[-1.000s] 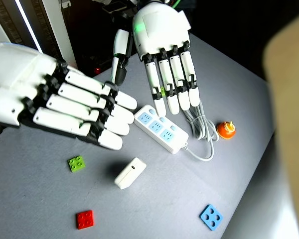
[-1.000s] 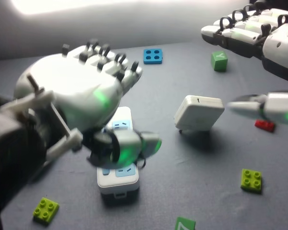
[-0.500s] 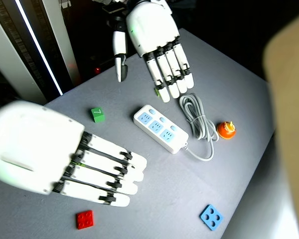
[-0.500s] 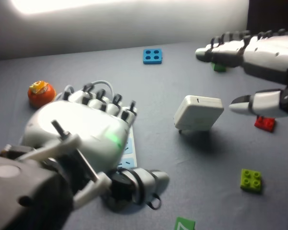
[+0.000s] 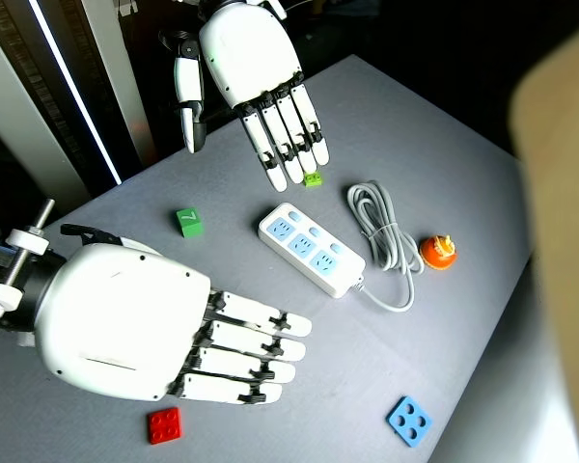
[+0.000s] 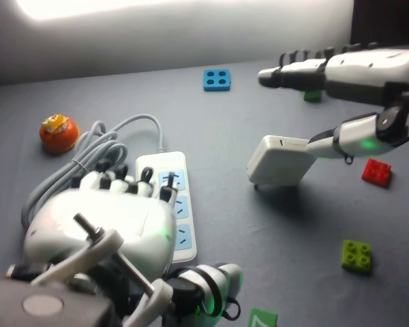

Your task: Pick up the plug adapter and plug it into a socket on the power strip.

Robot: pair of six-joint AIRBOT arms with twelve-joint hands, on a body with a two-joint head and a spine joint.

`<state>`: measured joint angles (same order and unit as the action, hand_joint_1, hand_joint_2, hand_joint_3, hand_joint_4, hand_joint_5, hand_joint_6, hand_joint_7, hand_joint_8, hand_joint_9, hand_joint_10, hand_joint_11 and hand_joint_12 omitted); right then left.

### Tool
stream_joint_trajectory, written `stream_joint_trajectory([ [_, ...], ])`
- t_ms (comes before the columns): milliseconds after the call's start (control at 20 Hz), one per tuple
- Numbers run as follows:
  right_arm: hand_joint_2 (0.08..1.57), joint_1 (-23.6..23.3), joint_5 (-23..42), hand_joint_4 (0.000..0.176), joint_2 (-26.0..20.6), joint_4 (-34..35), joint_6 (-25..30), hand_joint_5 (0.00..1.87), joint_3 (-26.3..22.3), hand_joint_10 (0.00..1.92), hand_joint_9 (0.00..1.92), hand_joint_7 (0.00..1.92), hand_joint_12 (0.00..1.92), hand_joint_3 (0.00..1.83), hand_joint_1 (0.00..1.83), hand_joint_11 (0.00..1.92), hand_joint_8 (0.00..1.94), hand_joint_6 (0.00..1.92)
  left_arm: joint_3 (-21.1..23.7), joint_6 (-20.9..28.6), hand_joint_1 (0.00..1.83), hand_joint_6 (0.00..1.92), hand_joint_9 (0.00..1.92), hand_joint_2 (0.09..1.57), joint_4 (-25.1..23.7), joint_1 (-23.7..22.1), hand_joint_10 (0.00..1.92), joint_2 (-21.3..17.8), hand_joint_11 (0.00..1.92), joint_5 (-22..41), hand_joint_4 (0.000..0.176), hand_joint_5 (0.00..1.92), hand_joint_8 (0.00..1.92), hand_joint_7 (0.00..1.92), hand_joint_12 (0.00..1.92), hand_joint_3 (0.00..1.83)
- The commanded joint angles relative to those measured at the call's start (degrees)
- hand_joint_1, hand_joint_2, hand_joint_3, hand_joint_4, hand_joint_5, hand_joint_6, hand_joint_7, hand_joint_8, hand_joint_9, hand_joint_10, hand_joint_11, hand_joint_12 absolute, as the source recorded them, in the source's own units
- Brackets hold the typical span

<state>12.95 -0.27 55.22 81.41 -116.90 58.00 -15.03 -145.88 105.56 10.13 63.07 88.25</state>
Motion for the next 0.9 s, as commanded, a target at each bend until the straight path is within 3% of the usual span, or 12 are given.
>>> stream_joint_trajectory([
  [0, 1.25, -0.51, 0.74, 0.0, -0.03, 0.46, 0.09, 0.1, 0.68, 0.0, 0.07, 0.06, 0.34, 0.0, 1.08, 0.0, 0.0, 0.0, 0.38, 0.95, 0.0, 0.0, 0.07, 1.2, -4.39, 0.03, 0.0, 0.68, 0.0, 3.79, 0.0, 0.06, 0.0, 0.07, 0.23, 0.0],
  [150, 1.26, 0.68, 0.55, 0.0, 2.04, 0.46, -0.21, 0.08, 2.93, 0.0, 0.06, 0.04, 0.34, 0.0, 1.06, 0.0, 0.0, 0.0, 0.45, 1.88, 0.0, 0.0, 0.09, 1.2, -4.41, 0.55, 0.0, 2.98, 0.0, 4.8, 0.0, 0.06, 0.0, 0.07, 0.24, 0.0],
  [250, 1.24, 1.83, 1.1, 0.0, 3.26, 0.46, -0.24, 0.09, 4.25, 0.01, 0.08, 0.06, 0.37, 0.0, 1.07, 0.0, 0.0, 0.0, 0.72, 6.21, 0.0, 0.0, 0.09, 1.2, -4.6, 2.15, 0.0, 3.89, 0.0, 6.86, 0.0, 0.08, 0.0, 0.08, 0.25, 0.0],
  [550, 1.25, 3.81, 1.71, 0.0, 7.04, 0.49, -0.32, 0.09, 8.06, 0.0, 0.07, 0.05, 0.34, 0.0, 1.05, 0.0, 0.0, 0.0, 0.73, 9.92, 0.01, 0.0, 0.1, 1.2, -6.88, 7.53, 0.0, 3.38, 0.0, 3.78, 0.0, 0.08, 0.0, 0.08, 0.34, 0.0],
  [600, 1.23, 4.08, 1.71, 0.0, 7.81, 0.49, -0.32, 0.12, 8.74, 0.01, 0.09, 0.07, 0.41, 0.0, 1.07, 0.0, 0.01, 0.01, 0.66, 11.69, 0.02, 0.0, 0.09, 1.2, -8.13, 8.7, 0.0, 3.6, 0.0, 3.2, 0.0, 0.08, 0.0, 0.07, 0.35, 0.0],
  [850, 1.23, 5.07, -0.14, 0.0, 10.68, 0.5, -0.22, 0.11, 11.31, 0.01, 0.1, 0.08, 0.44, 0.0, 1.07, 0.0, 0.01, 0.01, 0.39, 11.98, 0.0, 0.0, 0.08, 1.2, -8.42, 9.38, 0.0, 7.96, 0.0, 3.91, 0.0, 0.07, 0.0, 0.07, 0.3, 0.0],
])
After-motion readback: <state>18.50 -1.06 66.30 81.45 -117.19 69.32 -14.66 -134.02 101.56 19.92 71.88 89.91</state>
